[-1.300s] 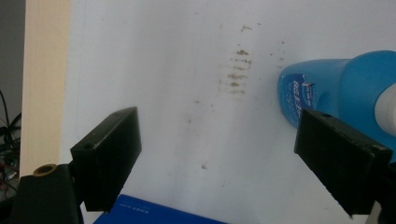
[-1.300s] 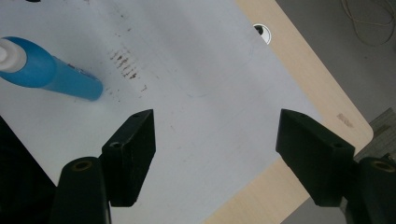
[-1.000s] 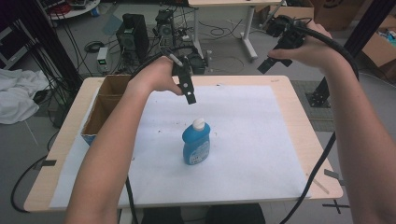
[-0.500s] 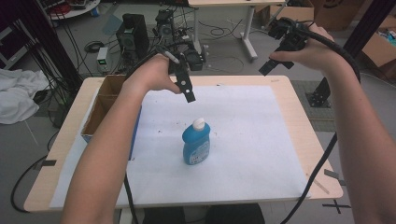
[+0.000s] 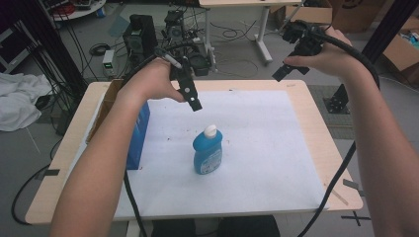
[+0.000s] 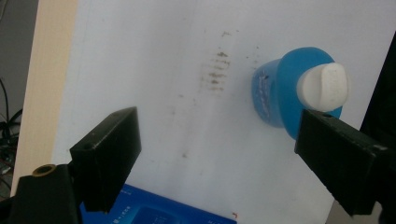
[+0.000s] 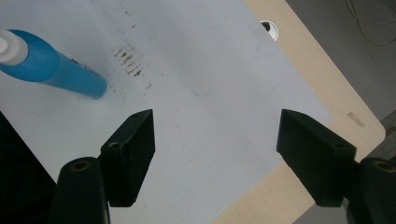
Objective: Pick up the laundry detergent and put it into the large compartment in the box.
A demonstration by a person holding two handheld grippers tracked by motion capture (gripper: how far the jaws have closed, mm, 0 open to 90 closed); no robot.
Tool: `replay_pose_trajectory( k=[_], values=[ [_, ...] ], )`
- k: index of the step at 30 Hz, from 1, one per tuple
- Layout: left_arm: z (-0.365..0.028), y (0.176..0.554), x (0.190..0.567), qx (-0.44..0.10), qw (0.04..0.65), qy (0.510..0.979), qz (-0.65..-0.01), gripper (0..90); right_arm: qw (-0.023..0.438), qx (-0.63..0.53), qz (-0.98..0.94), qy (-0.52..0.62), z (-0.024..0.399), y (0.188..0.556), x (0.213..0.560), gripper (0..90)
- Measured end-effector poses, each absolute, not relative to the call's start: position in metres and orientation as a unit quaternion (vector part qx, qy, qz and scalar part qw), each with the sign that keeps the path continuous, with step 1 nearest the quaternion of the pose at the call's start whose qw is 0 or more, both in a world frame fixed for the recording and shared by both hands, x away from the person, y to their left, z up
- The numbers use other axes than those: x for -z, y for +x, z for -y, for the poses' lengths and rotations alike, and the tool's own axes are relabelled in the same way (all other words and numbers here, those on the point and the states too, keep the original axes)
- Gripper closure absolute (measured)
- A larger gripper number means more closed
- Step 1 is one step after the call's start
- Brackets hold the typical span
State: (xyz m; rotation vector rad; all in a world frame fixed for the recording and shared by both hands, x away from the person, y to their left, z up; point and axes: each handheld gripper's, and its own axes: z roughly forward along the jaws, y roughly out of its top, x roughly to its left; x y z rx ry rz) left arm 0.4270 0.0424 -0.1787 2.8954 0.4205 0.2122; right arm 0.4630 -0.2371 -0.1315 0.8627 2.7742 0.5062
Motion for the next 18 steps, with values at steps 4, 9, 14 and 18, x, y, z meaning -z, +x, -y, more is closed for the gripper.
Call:
replay_pose_trajectory(
  k=[4, 9, 14, 18],
  values=[
    [-0.041, 0.420, 0.177, -0.072, 0.106, 0.982, -0.136, 15.3, 0.097, -0.173, -0.937, 0.289, 0.238, 0.463, 0.132, 28.0],
    [-0.037, 0.414, 0.179, -0.064, 0.113, 0.983, -0.132, 15.1, 0.096, -0.176, -0.936, 0.288, 0.239, 0.462, 0.132, 27.9],
    [-0.031, 0.405, 0.185, -0.062, 0.106, 0.984, -0.131, 14.7, 0.096, -0.178, -0.936, 0.287, 0.240, 0.461, 0.133, 27.7],
    [-0.028, 0.401, 0.188, -0.059, 0.107, 0.984, -0.130, 14.7, 0.095, -0.179, -0.937, 0.286, 0.241, 0.460, 0.135, 27.7]
  ],
)
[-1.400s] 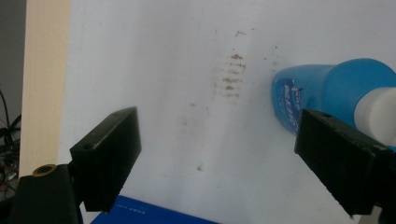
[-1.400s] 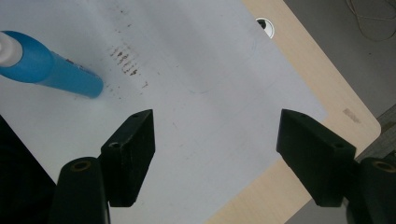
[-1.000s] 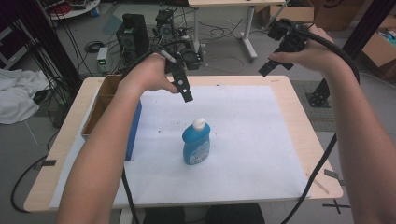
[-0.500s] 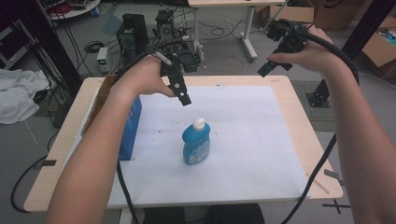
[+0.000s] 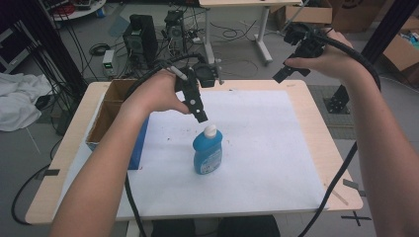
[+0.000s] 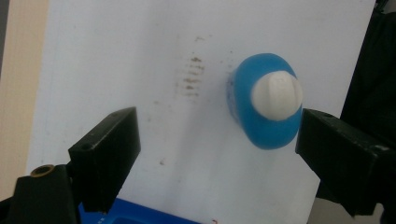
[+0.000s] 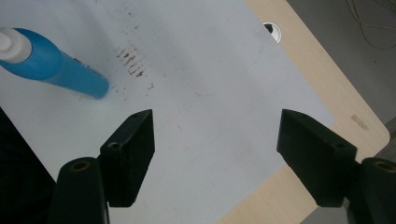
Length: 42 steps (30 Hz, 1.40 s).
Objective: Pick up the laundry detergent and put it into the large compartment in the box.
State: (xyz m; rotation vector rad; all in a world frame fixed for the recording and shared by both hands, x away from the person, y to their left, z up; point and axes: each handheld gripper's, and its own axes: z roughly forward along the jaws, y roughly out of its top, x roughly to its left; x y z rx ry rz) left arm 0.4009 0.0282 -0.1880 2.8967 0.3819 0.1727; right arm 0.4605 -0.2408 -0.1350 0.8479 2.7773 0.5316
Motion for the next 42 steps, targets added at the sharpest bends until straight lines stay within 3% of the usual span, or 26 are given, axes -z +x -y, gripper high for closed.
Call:
replay_pose_trajectory(
  k=[20, 42],
  values=[
    [-0.011, 0.385, 0.216, -0.037, 0.104, 0.988, -0.108, 13.7, 0.097, -0.181, -0.936, 0.285, 0.241, 0.460, 0.139, 27.8],
    [-0.001, 0.382, 0.246, -0.021, 0.087, 0.988, -0.126, 13.7, 0.097, -0.180, -0.936, 0.287, 0.239, 0.459, 0.143, 27.8]
  ],
)
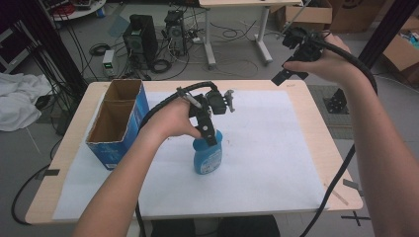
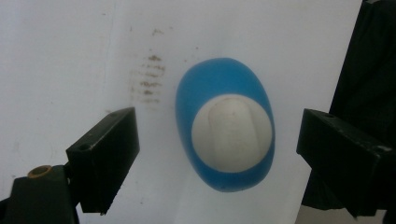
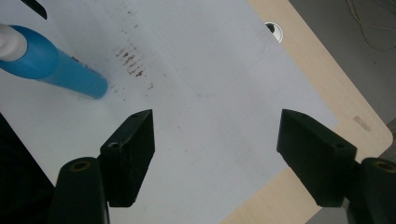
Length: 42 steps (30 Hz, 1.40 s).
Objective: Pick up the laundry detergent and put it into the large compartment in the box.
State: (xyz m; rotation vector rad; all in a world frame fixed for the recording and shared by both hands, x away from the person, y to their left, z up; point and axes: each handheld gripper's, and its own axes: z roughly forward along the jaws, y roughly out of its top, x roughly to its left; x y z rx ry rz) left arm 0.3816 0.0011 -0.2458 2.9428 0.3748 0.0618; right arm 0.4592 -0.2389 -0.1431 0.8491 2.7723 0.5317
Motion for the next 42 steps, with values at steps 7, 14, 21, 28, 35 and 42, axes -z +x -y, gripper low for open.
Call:
replay_pose_trajectory(
  k=[7, 14, 21, 28, 35, 42],
  values=[
    [0.002, 0.383, 0.254, -0.021, 0.081, 0.987, -0.138, 13.4, 0.096, -0.176, -0.937, 0.286, 0.238, 0.460, 0.145, 27.8],
    [0.007, 0.382, 0.263, -0.025, 0.064, 0.987, -0.143, 13.9, 0.095, -0.176, -0.937, 0.286, 0.237, 0.461, 0.146, 27.8],
    [0.009, 0.381, 0.270, -0.032, 0.055, 0.987, -0.150, 14.1, 0.094, -0.173, -0.938, 0.287, 0.237, 0.461, 0.147, 27.8],
    [0.011, 0.381, 0.278, -0.031, 0.049, 0.987, -0.147, 14.3, 0.095, -0.174, -0.938, 0.285, 0.236, 0.461, 0.148, 27.8],
    [0.012, 0.382, 0.283, -0.031, 0.042, 0.987, -0.151, 14.9, 0.093, -0.173, -0.938, 0.286, 0.235, 0.462, 0.148, 27.8],
    [0.014, 0.382, 0.287, -0.030, 0.039, 0.987, -0.150, 15.6, 0.093, -0.172, -0.938, 0.286, 0.236, 0.462, 0.150, 27.8]
  ],
)
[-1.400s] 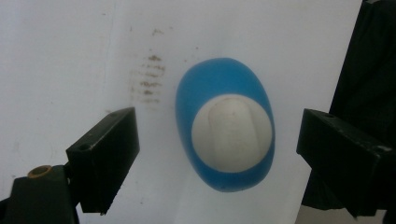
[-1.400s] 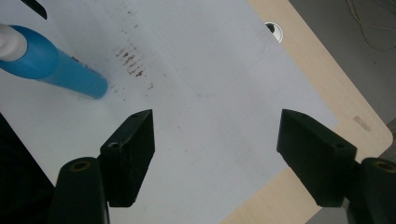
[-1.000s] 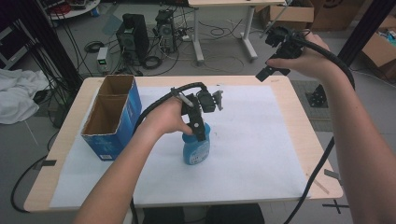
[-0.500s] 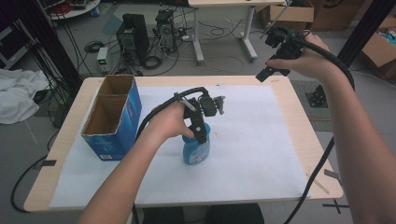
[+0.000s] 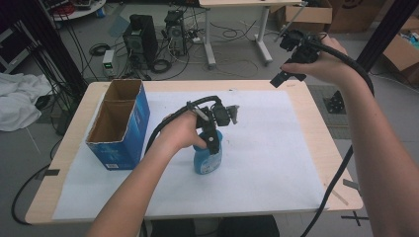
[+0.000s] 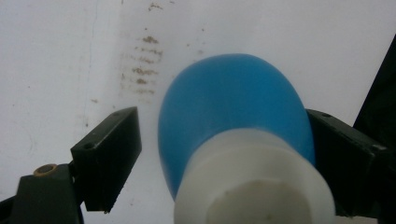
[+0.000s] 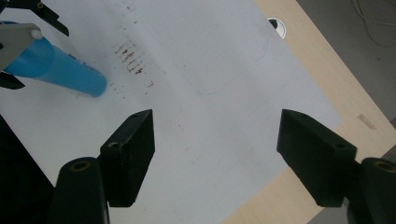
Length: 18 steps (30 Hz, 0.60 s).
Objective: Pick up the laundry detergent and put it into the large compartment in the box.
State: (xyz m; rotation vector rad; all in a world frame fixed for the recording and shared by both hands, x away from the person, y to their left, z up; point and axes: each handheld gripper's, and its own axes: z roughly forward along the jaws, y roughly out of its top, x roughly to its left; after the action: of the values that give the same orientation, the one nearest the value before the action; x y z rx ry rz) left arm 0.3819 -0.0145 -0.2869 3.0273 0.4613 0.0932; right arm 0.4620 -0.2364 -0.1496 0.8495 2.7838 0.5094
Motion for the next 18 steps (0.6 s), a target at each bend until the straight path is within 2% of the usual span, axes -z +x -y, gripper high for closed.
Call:
replay_pose_trajectory(
  k=[18],
  values=[
    [0.0118, 0.3836, 0.2909, -0.016, 0.043, 0.985, -0.167, 22.2, 0.091, -0.170, -0.937, 0.291, 0.2357, 0.4643, 0.1513, 27.8]
  ],
)
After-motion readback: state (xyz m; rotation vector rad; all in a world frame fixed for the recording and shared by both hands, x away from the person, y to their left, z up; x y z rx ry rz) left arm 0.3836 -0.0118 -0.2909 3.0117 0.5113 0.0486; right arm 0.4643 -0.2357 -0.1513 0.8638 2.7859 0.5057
